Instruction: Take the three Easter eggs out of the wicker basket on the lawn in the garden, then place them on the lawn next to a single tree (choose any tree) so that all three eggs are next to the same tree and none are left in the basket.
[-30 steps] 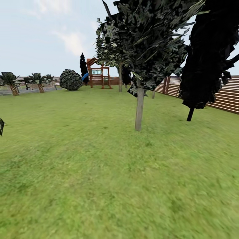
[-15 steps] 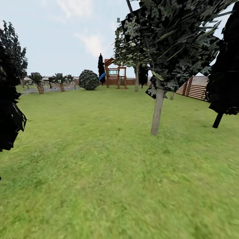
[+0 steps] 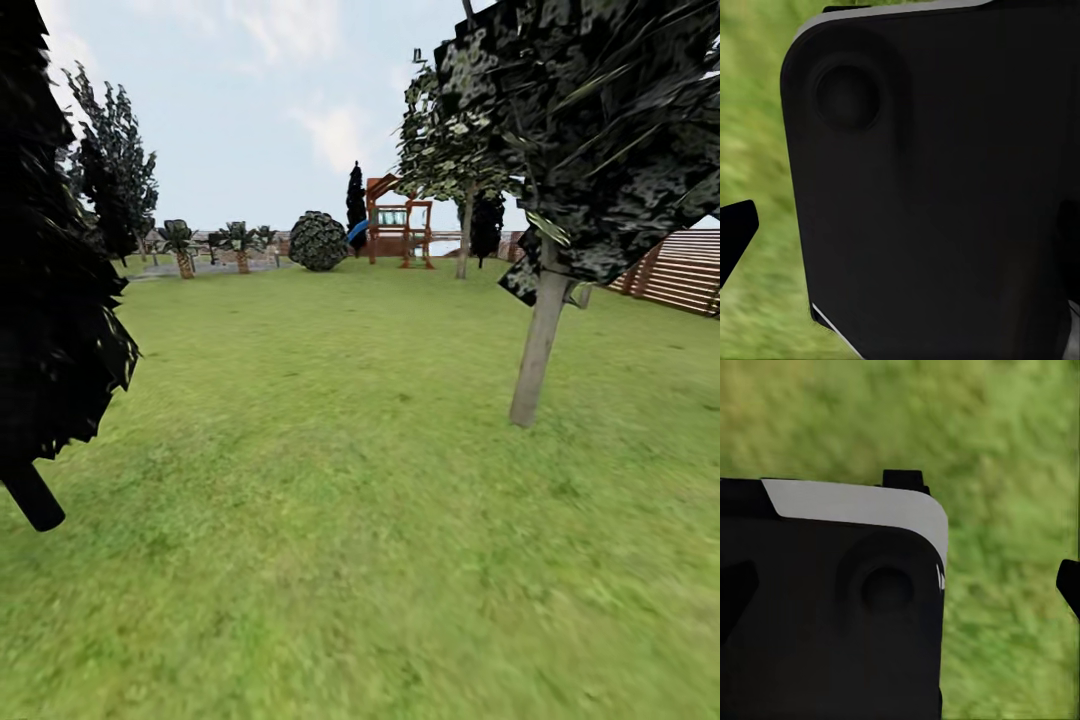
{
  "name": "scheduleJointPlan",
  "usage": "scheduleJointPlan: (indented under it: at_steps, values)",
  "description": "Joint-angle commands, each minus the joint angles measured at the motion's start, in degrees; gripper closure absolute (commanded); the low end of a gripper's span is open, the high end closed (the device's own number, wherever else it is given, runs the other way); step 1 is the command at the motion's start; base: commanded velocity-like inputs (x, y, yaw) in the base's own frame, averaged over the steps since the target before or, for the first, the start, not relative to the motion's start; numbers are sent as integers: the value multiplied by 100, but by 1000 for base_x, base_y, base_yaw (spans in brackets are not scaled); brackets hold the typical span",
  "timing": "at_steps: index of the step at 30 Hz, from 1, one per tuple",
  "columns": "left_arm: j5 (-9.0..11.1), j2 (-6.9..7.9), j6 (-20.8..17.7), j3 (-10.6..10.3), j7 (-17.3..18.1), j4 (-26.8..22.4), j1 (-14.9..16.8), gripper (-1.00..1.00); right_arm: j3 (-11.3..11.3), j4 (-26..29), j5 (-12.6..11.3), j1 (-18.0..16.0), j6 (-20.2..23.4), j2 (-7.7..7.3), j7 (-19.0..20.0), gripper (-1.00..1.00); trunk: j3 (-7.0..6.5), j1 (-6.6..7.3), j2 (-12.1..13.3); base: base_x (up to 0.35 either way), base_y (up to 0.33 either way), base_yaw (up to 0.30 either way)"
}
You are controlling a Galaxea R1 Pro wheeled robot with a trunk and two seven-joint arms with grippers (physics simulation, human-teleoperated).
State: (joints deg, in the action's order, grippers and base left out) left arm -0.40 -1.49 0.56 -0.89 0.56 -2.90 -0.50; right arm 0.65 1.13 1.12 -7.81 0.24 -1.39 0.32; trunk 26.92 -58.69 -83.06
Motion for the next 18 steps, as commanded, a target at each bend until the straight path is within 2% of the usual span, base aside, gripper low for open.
scheduleJointPlan:
  at_steps: [1, 18]
  values:
    - [-4, 0, 6, -8, 6, -9, -3, -100, 5, 2, 11, -2, 3, -1, 3, -100, 5, -4, -2, 339, 0, 299]
    - [-4, -27, 6, -5, 6, -9, -3, -100, 5, 1, 11, -2, 3, -2, 4, -100, 5, -4, -2, 340, 0, 299]
